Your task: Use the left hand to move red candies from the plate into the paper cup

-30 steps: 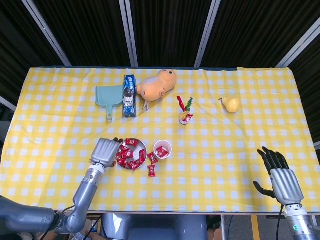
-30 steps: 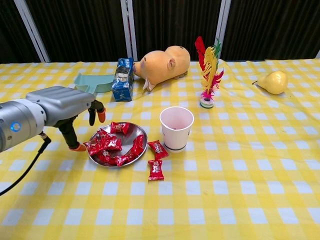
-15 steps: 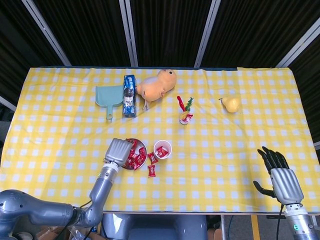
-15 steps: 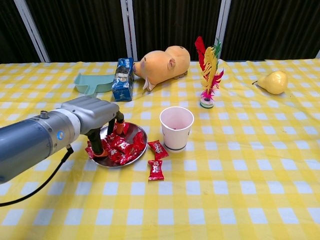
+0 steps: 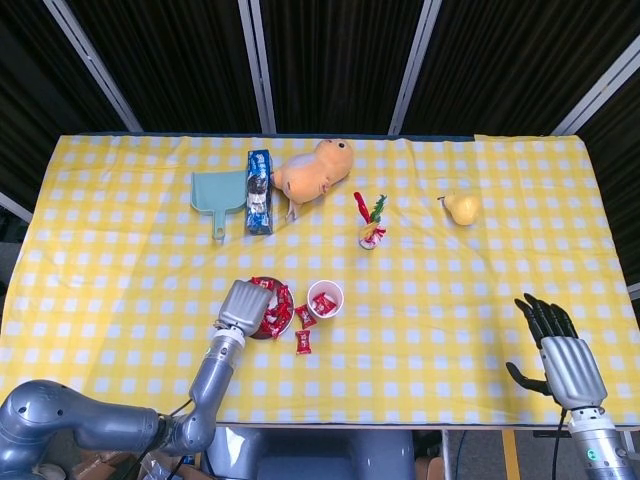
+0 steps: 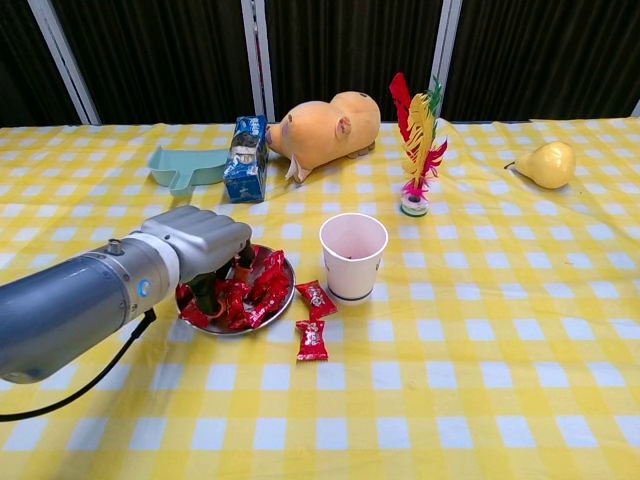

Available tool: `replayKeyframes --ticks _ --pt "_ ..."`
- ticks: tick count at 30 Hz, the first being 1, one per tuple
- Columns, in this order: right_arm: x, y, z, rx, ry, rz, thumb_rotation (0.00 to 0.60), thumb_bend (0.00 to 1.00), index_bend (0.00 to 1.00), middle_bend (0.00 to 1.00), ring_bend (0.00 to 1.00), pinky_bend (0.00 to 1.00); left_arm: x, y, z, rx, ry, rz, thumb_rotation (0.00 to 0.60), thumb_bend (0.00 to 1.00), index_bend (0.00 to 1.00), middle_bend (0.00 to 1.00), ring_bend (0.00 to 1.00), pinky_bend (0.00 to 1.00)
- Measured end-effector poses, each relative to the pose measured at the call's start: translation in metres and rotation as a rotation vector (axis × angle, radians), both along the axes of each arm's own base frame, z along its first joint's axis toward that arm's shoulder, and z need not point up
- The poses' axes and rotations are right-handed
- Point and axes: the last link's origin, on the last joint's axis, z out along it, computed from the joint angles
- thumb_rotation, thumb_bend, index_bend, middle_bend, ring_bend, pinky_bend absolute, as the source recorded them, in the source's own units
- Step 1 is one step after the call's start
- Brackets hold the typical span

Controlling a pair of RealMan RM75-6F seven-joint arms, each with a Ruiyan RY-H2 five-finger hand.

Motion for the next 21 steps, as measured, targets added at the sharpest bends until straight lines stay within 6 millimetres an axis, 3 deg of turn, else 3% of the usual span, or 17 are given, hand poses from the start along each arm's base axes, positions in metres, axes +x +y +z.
replayKeyframes --ticks 11,21 --pt "0.0 0.0 0.0 0.001 -0.001 0.001 0.6 0.34 0.0 0.0 0.0 0.0 0.002 0.001 0.007 0.021 -0.021 -0.011 0.6 0.44 0.54 0.65 0.84 0.93" --pt "0.001 0.001 0.0 0.002 -0.001 0.001 0.6 0.34 0.0 0.0 0.0 0.0 0.021 0.003 0.047 0.065 -0.087 -0.049 0.6 0.44 0.54 0.65 0.84 0.93"
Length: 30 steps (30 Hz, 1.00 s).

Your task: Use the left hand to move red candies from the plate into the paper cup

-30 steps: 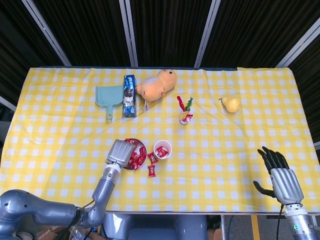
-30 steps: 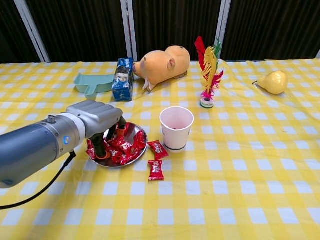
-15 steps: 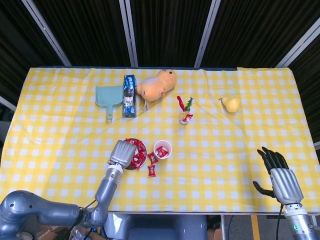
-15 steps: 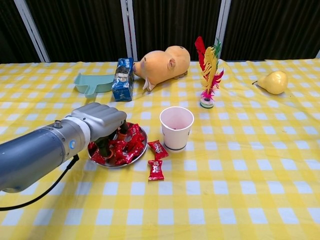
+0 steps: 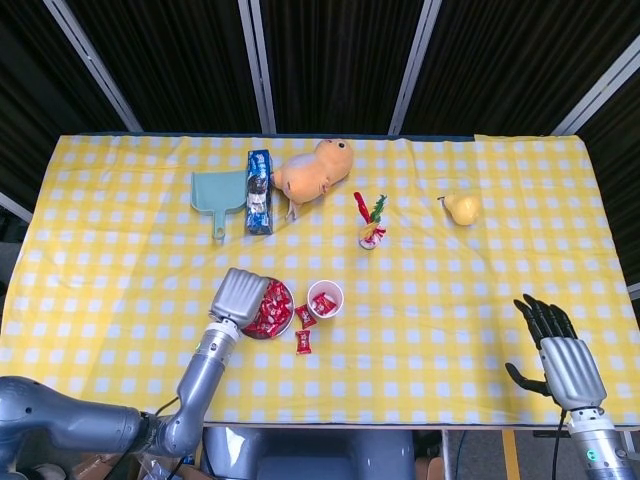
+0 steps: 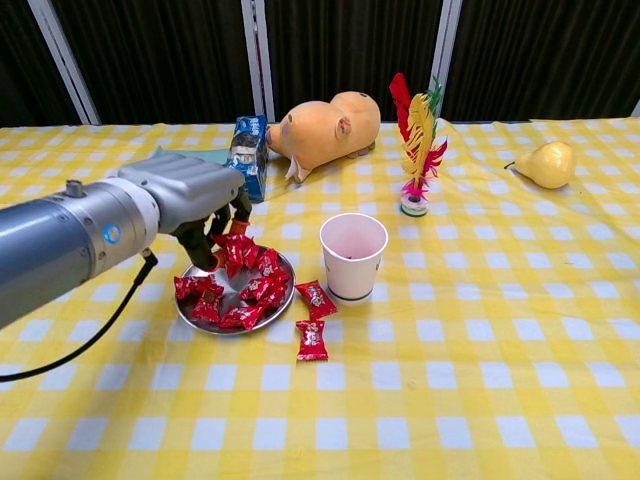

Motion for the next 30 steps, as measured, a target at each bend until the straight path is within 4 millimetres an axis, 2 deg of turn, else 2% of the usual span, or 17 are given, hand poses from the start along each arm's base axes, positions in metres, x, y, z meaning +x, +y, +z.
replayKeyframes --ticks 6,11,14,21,30 --pt "0.0 0.0 0.0 -0.001 -0.001 -0.002 0.6 0.34 0.0 0.0 0.0 0.0 0.022 0.004 0.027 0.036 -0.041 -0.04 0.6 0.44 0.54 0.65 0.84 0.93" --pt "0.0 0.0 0.0 0.0 -0.004 -0.003 0.6 0.34 0.0 0.0 0.0 0.0 0.045 0.008 0.033 0.048 -0.064 -0.081 0.6 0.44 0.54 0.65 0.84 0.93" --pt "0.001 0.0 0.0 0.002 -0.008 -0.004 0.6 0.34 0.0 0.0 0.0 0.0 0.058 0.009 0.029 0.044 -0.072 -0.1 0.6 0.44 0.54 0.65 0.84 0.93" --pt "0.0 -0.001 0.0 0.005 -0.023 -0.01 0.6 0.34 0.0 0.0 0.0 0.0 0.083 0.013 0.005 0.018 -0.063 -0.11 0.6 0.44 0.53 0.65 0.84 0.93" --pt "0.0 -0.002 0.001 0.01 -0.039 -0.014 0.6 0.34 0.0 0.0 0.0 0.0 0.102 0.017 -0.021 0.003 -0.03 -0.112 0.6 0.44 0.53 0.65 0.84 0.93"
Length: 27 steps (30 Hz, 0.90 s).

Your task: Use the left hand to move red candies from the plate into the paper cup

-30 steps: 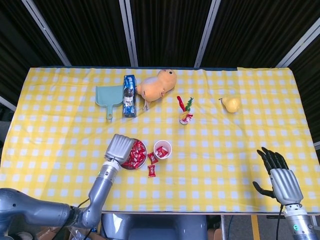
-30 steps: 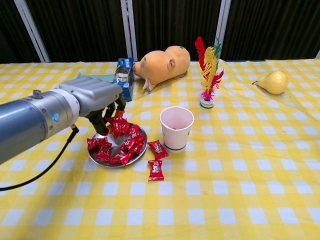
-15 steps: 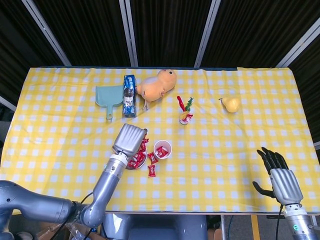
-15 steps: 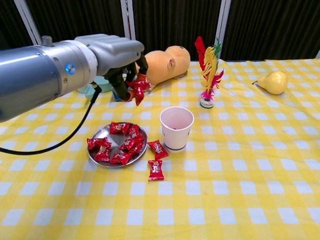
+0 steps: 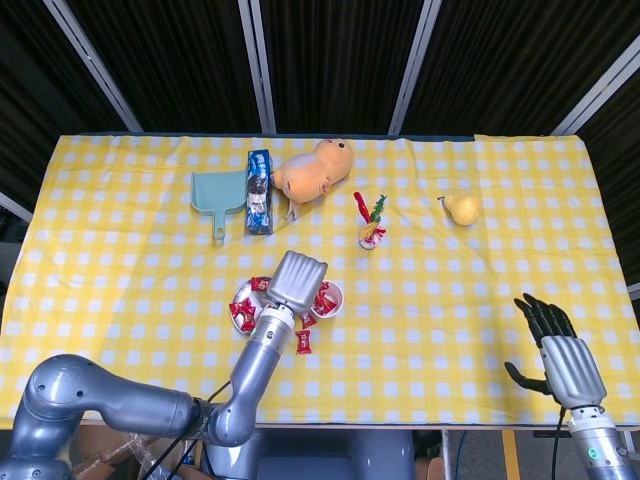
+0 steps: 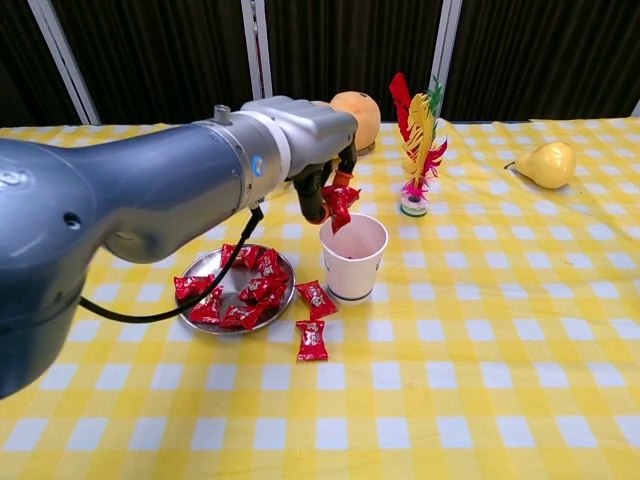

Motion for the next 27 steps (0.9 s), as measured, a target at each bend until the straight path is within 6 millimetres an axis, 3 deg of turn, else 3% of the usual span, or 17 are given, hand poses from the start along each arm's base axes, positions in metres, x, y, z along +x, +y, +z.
replayKeyframes --ticks 6,14,27 --pt "0.0 -0.001 0.001 0.0 -0.004 -0.003 0.6 0.34 0.0 0.0 0.0 0.0 0.007 0.001 -0.017 -0.017 0.018 -0.003 0.6 0.43 0.51 0.64 0.84 0.93" --pt "-0.001 -0.001 0.0 0.002 -0.003 -0.005 0.6 0.34 0.0 0.0 0.0 0.0 0.011 -0.003 -0.033 -0.047 0.04 -0.012 0.6 0.3 0.43 0.57 0.84 0.93" --pt "-0.001 -0.001 0.0 0.0 0.004 -0.001 0.6 0.34 0.0 0.0 0.0 0.0 0.013 -0.004 -0.009 -0.023 -0.062 -0.013 0.6 0.28 0.38 0.52 0.84 0.93"
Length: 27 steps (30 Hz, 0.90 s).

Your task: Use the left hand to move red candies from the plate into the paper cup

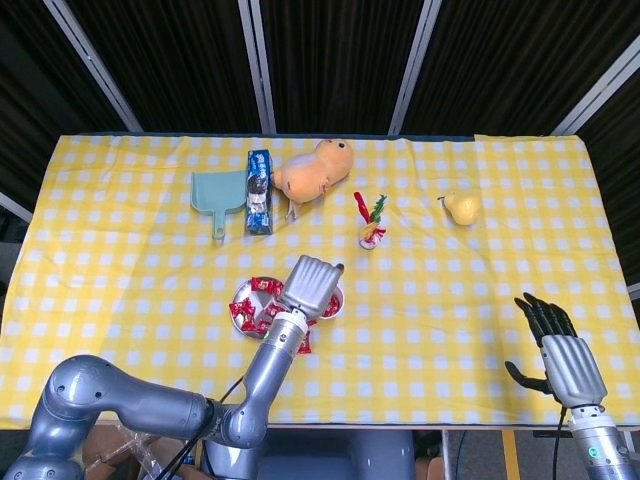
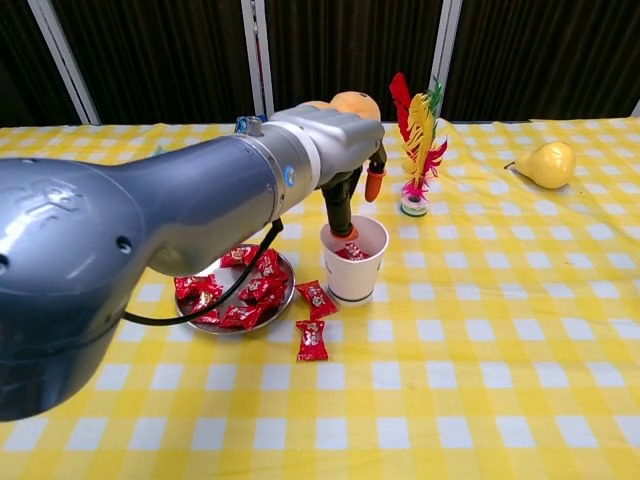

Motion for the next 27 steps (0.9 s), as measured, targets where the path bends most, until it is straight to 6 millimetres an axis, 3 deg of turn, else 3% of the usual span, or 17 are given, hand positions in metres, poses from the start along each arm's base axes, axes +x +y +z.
replayKeyframes --ticks 8,15,19,27 --pt "0.0 0.001 0.0 -0.004 0.005 -0.001 0.6 0.34 0.0 0.0 0.0 0.0 -0.007 0.002 0.027 0.025 -0.059 0.015 0.6 0.24 0.34 0.44 0.84 0.93" --pt "0.0 0.001 0.0 -0.002 0.008 0.001 0.6 0.34 0.0 0.0 0.0 0.0 -0.046 0.0 0.04 0.03 0.018 0.073 0.6 0.19 0.28 0.36 0.84 0.93" --pt "0.0 0.001 -0.001 -0.002 0.012 0.002 0.6 0.34 0.0 0.0 0.0 0.0 -0.075 -0.004 0.039 -0.001 0.074 0.134 0.6 0.19 0.28 0.35 0.84 0.93" --pt "0.0 0.001 -0.001 -0.005 0.012 -0.002 0.6 0.34 0.0 0.0 0.0 0.0 -0.105 -0.015 0.024 -0.083 0.142 0.156 0.6 0.19 0.29 0.36 0.84 0.93"
